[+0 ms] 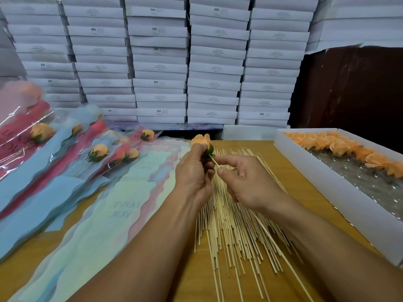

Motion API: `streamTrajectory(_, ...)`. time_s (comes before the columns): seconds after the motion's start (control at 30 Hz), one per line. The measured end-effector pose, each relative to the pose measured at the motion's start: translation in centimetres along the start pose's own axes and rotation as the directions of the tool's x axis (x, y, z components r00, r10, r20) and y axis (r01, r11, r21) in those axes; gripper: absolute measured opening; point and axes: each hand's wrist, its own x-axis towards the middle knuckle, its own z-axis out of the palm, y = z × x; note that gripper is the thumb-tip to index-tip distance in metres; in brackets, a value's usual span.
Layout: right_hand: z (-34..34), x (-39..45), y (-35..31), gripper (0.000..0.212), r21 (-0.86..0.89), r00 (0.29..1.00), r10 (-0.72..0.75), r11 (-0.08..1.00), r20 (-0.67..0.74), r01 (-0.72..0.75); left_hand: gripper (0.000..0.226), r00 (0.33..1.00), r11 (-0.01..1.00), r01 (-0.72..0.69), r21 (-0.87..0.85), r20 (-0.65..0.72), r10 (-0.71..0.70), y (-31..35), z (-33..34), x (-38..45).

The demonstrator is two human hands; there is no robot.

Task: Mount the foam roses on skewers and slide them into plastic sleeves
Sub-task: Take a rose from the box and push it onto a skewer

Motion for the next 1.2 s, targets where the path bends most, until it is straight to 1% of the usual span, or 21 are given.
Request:
streamTrajectory(0.1, 0.2, 0.2, 0.6, 0.026, -0.061, 1.0, 0.013, 0.998, 0.01, -0.012, 0.014, 0.999, 0.999, -0.028, 0.04, -0.037, 0.03, -0.4, -0.3, 0.2)
streamTrajectory(0.17, -0.1, 0.5, 1.1, 0.019, -0.062, 0.998, 0.061, 0.996, 0.005, -0.061, 0.021, 0.999, 0.995, -0.023, 0.092, -0.041, 0.027, -0.8, -0.4, 0.1)
streamTrajectory(0.27, -1.0, 0.9, 1.8, 0.019, -0.003, 0.987, 0.158, 0.987, -0.036, -0.158, 0.044, 0.999, 0.959, -0.034, 0.281, -0.004, 0.037, -1.6, -0.4, -0.3)
streamTrajectory(0.33, -1.5, 1.2, 2.4, 0.016, 0.037, 0.977, 0.203, 0.979, -0.069, -0.2, 0.046, 0.997, 0.884, -0.07, 0.461, -0.005, 0.082, -2.0, -0.3, -0.3)
streamTrajectory(0.37, -1.6, 1.3, 2.8, 0.018, 0.049, 0.972, 0.219, 0.975, -0.084, -0.215, 0.043, 0.993, 0.811, -0.09, 0.578, -0.005, 0.114, -2.1, -0.3, -0.3)
streamTrajectory(0.4, -1.7, 1.3, 3.0, 0.018, 0.049, 0.969, 0.23, 0.973, -0.093, -0.227, 0.038, 0.99, 0.699, -0.107, 0.707, 0.013, 0.138, -2.2, -0.2, -0.3)
streamTrajectory(0.43, -1.8, 1.4, 3.3, 0.017, 0.04, 0.967, 0.236, 0.972, -0.097, -0.233, 0.031, 0.988, 0.564, -0.121, 0.817, 0.043, 0.15, -2.2, -0.1, -0.3)
streamTrajectory(0.5, -2.0, 1.4, 3.6, 0.016, 0.023, 0.965, 0.242, 0.97, -0.101, -0.241, 0.02, 0.986, 0.28, -0.137, 0.95, 0.105, 0.127, -2.0, 0.2, -0.1)
streamTrajectory(0.57, -2.1, 1.5, 3.8, 0.017, 0.026, 0.963, 0.245, 0.97, -0.115, -0.243, 0.013, 0.982, 0.005, -0.18, 0.984, 0.18, 0.065, -1.6, 0.6, 0.1)
streamTrajectory(0.63, -2.1, 1.7, 4.0, 0.017, 0.029, 0.961, 0.248, 0.969, -0.122, -0.246, 0.007, 0.971, -0.212, -0.234, 0.949, 0.238, -0.01, -0.4, 0.9, 0.3)
streamTrajectory(0.67, -2.2, 1.7, 4.0, 0.017, 0.027, 0.96, 0.25, 0.968, -0.122, -0.249, 0.015, 0.965, -0.298, -0.258, 0.919, 0.259, -0.037, 0.4, 0.9, 0.5)
streamTrajectory(0.73, -2.2, 1.8, 4.2, 0.016, 0.017, 0.959, 0.258, 0.966, -0.117, -0.258, 0.027, 0.963, -0.4, -0.266, 0.877, 0.256, -0.08, 2.8, 0.3, 1.1)
streamTrajectory(0.83, -2.3, 1.9, 4.3, 0.015, 0.022, 0.959, 0.265, 0.964, -0.102, -0.264, 0.031, 0.978, -0.565, -0.21, 0.798, 0.18, -0.109, 7.2, -1.4, 2.3)
streamTrajectory(0.87, -2.2, 1.9, 4.3, 0.015, 0.024, 0.96, 0.265, 0.964, -0.096, -0.264, 0.029, 0.982, -0.614, -0.191, 0.766, 0.153, -0.114, 8.7, -2.0, 2.7)
streamTrajectory(0.93, -2.2, 1.9, 4.3, 0.015, 0.02, 0.96, 0.263, 0.965, -0.094, -0.262, 0.016, 0.985, -0.652, -0.17, 0.739, 0.103, -0.141, 11.2, -3.4, 3.1)
streamTrajectory(0.97, -2.2, 1.9, 4.3, 0.015, 0.014, 0.96, 0.262, 0.965, -0.097, -0.262, 0.019, 0.981, -0.672, -0.186, 0.717, 0.1, -0.165, 12.2, -4.2, 3.2)
streamTrajectory(1.03, -2.1, 1.8, 4.2, 0.016, 0.001, 0.959, 0.262, 0.965, -0.105, -0.264, 0.035, 0.969, -0.697, -0.24, 0.676, 0.128, -0.21, 13.5, -6.4, 3.1)
streamTrajectory(1.1, -2.0, 1.8, 4.1, 0.017, -0.013, 0.959, 0.262, 0.964, -0.107, -0.265, 0.053, 0.966, -0.685, -0.252, 0.684, 0.139, -0.217, 13.9, -9.0, 2.5)
streamTrajectory(1.2, -1.9, 1.7, 3.9, 0.018, -0.023, 0.959, 0.261, 0.964, -0.107, -0.265, 0.058, 0.95, -0.668, -0.303, 0.68, 0.158, -0.27, 13.0, -13.2, 2.1)
